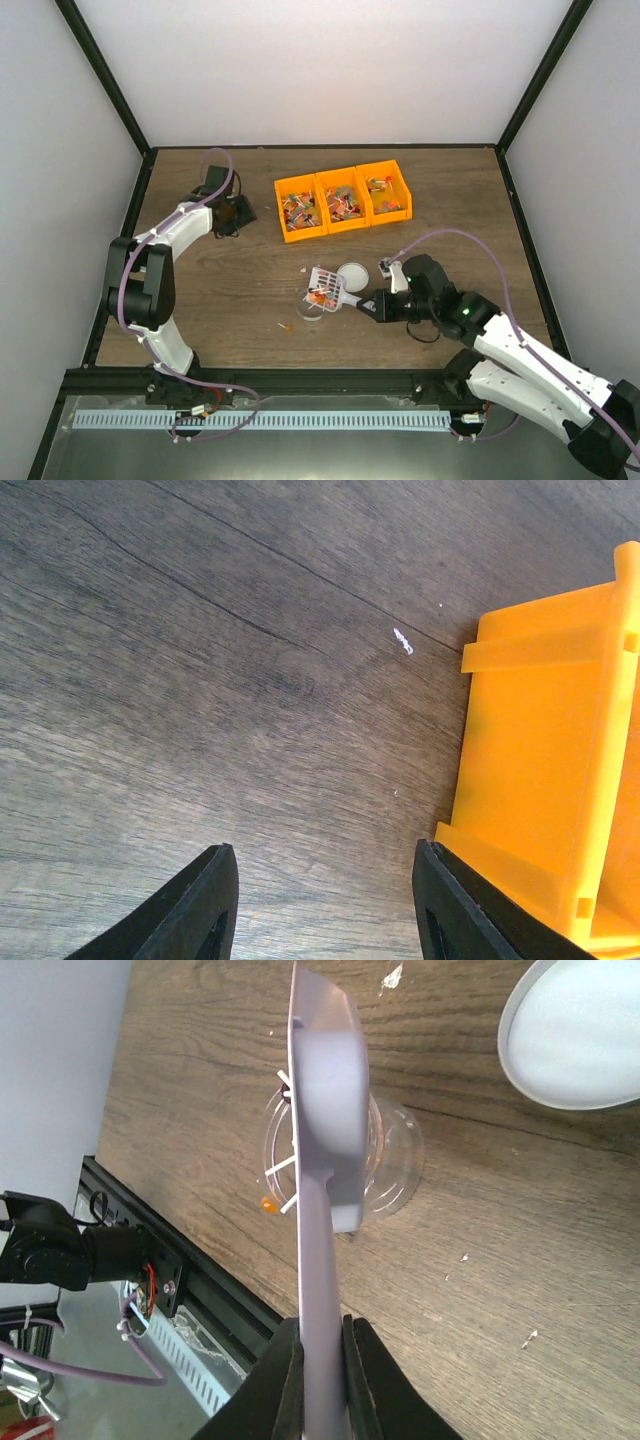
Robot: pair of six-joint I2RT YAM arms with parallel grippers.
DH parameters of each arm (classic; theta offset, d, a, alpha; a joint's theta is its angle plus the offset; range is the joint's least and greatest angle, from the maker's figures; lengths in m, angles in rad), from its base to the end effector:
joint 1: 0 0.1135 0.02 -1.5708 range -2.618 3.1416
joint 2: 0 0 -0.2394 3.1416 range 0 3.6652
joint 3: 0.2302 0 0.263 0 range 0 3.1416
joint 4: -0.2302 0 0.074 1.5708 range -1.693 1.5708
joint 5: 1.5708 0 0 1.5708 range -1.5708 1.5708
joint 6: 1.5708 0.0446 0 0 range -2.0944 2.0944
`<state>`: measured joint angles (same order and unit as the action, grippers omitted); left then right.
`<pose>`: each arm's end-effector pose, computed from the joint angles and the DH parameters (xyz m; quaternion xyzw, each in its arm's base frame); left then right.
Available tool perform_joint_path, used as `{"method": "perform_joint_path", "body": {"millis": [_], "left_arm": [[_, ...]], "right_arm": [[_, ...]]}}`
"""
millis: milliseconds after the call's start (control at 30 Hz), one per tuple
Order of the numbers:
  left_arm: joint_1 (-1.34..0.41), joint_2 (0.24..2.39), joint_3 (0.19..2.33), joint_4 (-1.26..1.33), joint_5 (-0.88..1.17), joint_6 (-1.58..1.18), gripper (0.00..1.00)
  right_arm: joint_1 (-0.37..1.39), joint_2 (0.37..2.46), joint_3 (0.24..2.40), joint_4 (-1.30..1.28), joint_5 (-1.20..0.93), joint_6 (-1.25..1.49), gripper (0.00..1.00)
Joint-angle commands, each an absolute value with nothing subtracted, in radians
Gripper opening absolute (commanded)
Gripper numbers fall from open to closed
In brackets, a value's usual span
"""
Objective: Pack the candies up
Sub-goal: Place the fake candies in the packing bottle.
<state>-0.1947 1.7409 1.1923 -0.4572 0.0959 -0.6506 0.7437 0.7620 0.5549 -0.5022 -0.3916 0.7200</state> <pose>0.3658 -0.0765 0.1671 -0.2038 0.9375 -0.1562 0.2351 0.1336 0.1460 0.2098 -0.0918 0.8903 0.4052 0.1866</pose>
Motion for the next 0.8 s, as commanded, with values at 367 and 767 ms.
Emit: {"method": "perform_joint_path", "body": {"millis": [367,767], "left_arm": [[-0.18,1.73,1.176,-0.435,0.125,-0.645,0.5],[-0.173,1.732,1.175,-0.436,0.127,-0.643,0.5]], "right_arm": [[0.766,0.792,0.737,-0.702,-0.287,0.636,0.01],[0.827,0.89,0.884,-0.816,-0.182,0.602,0.01]]}}
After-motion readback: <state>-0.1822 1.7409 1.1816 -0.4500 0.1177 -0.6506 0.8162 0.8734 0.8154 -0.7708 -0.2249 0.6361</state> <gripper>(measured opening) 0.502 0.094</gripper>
